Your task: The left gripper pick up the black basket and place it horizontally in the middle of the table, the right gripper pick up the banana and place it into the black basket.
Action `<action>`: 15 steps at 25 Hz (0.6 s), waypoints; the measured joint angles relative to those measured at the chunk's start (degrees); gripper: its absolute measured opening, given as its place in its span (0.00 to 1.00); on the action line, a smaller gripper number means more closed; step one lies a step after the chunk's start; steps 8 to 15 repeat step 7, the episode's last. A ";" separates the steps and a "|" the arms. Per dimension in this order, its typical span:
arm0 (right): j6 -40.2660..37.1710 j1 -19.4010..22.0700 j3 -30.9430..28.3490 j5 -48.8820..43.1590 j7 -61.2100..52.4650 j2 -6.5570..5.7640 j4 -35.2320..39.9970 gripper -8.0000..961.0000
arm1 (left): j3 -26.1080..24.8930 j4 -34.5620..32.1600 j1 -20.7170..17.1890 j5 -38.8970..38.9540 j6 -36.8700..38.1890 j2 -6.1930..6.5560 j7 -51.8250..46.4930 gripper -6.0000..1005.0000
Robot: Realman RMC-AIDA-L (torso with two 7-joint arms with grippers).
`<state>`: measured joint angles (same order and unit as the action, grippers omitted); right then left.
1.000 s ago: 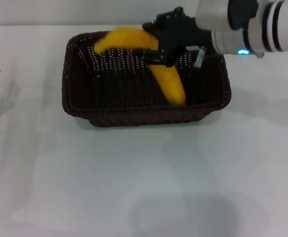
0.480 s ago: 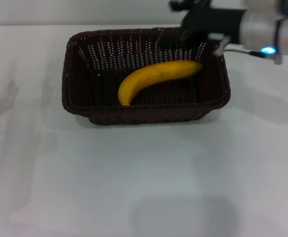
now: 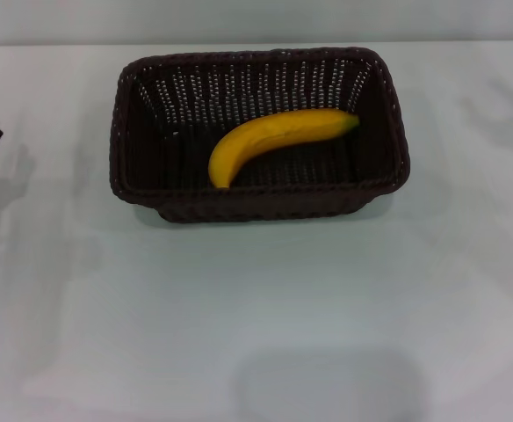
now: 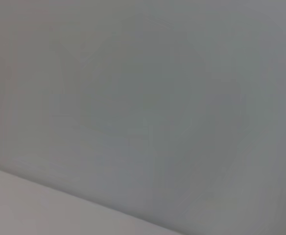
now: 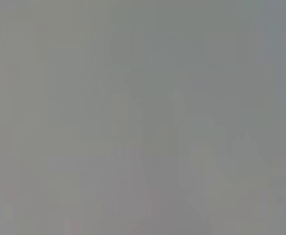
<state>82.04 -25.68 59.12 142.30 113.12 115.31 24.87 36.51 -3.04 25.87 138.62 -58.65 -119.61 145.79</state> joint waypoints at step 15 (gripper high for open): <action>-4.69 3.14 -10.49 0.40 35.43 0.32 -16.23 0.92 | 0.29 2.09 1.69 -0.48 0.01 -0.05 1.83 0.87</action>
